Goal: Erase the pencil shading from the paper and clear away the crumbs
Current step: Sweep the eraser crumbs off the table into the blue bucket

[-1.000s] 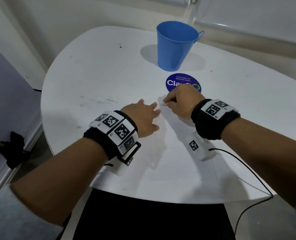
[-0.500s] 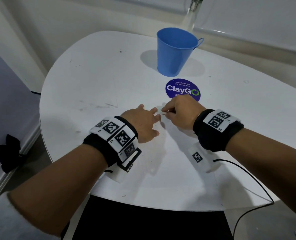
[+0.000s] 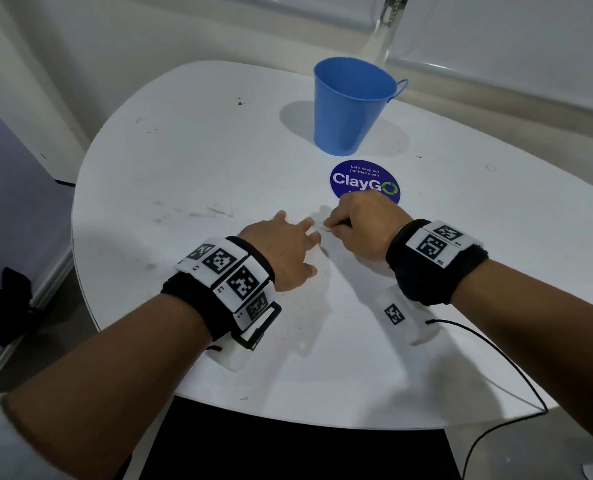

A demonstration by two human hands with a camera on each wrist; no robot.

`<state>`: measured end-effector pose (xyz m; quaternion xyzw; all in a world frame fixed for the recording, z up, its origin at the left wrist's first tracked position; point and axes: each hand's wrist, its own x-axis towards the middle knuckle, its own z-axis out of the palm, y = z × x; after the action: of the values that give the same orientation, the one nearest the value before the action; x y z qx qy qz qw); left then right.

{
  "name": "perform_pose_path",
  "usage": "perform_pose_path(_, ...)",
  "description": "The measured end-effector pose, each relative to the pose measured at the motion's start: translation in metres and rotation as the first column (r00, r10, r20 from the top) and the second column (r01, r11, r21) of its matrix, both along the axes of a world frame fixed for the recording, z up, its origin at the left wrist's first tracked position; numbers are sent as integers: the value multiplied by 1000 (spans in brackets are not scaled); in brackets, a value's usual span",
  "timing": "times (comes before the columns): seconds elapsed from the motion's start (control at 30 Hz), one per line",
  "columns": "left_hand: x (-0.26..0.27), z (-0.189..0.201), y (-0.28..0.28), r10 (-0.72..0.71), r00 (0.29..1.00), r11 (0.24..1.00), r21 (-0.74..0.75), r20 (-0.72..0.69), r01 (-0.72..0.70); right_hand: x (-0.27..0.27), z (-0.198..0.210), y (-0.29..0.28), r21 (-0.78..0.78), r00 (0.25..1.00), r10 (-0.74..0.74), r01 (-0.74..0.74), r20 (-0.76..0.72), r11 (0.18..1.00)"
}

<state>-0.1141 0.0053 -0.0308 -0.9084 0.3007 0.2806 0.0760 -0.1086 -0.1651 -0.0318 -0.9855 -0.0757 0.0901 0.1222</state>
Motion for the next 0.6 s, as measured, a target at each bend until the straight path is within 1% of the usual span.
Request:
perform_pose_path(0.07, 0, 0, 0, 2, 1000, 1000, -1, -3, -2, -1, 1, -1, -6, 1000, -1, 1, -15, 1000)
perform_pose_path(0.2, 1, 0, 0, 0, 1000, 1000, 3, -2, 0, 8, 1, 9, -29, 1000, -10, 10, 23, 1000)
perform_pose_path(0.3, 1, 0, -1, -12, 1000, 1000, 11, -4, 12, 5, 0, 6, -61, 1000, 7, -7, 3, 998)
perform_pose_path(0.5, 1, -1, -3, -9, 1000, 1000, 14, -21, 9, 9, 0, 8, -54, 1000, -21, 22, 17, 998)
perform_pose_path(0.6, 2, -2, -2, 1, 1000, 1000, 10, -25, -1, 4, 2, 3, -67, 1000, -4, 3, -18, 998)
